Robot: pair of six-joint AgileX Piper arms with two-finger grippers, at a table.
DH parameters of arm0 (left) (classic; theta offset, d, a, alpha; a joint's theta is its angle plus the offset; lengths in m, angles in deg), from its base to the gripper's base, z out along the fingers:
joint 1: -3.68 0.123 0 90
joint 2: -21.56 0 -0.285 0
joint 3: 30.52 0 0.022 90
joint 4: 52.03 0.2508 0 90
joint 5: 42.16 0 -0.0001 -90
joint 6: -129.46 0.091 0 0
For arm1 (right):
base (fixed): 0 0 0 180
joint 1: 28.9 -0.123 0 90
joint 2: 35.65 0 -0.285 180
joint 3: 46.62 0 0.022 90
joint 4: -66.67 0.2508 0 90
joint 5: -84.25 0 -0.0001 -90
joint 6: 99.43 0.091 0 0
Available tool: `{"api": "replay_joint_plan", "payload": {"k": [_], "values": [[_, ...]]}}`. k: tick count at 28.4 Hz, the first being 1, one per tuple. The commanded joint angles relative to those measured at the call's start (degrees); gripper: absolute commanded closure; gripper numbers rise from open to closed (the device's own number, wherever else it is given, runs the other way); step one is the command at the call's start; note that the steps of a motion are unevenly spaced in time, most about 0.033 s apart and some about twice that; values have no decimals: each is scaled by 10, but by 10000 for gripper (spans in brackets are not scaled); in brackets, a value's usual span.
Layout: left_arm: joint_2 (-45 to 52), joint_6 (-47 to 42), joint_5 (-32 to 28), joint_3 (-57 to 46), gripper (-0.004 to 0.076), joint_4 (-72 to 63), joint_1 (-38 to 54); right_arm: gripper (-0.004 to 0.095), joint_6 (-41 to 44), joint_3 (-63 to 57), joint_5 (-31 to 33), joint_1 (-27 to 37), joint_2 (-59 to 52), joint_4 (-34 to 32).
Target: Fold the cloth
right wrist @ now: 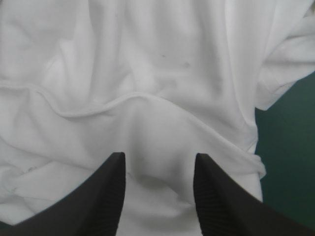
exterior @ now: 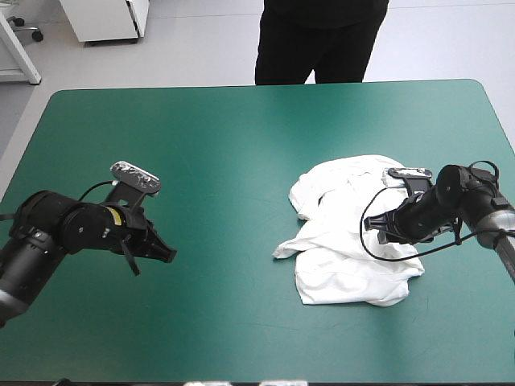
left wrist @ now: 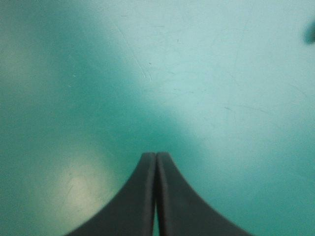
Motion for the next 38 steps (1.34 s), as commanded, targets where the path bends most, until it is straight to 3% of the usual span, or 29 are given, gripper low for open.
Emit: {"api": "replay_joint_plan", "payload": {"k": [1,5,9,12,15,20,23,38], "values": [[52,-20,29,17,733,0,0,494,-6,14,5,-1,-17,11],[97,-21,56,17,733,0,0,469,-9,15,-4,-1,-17,11],[118,-28,59,17,733,0,0,300,-18,45,-22,-1,-17,11],[118,-36,59,17,733,-4,0,254,-18,77,-29,-1,-17,3],[118,-36,56,17,733,-4,0,254,-19,101,-36,-10,-16,-12],[118,-36,50,17,733,-4,0,254,9,122,-62,-76,3,-110],[118,-37,52,17,733,-4,0,254,32,131,-66,-95,31,-134],[118,-54,54,17,733,-4,0,256,56,200,-53,-98,208,-143]]}}
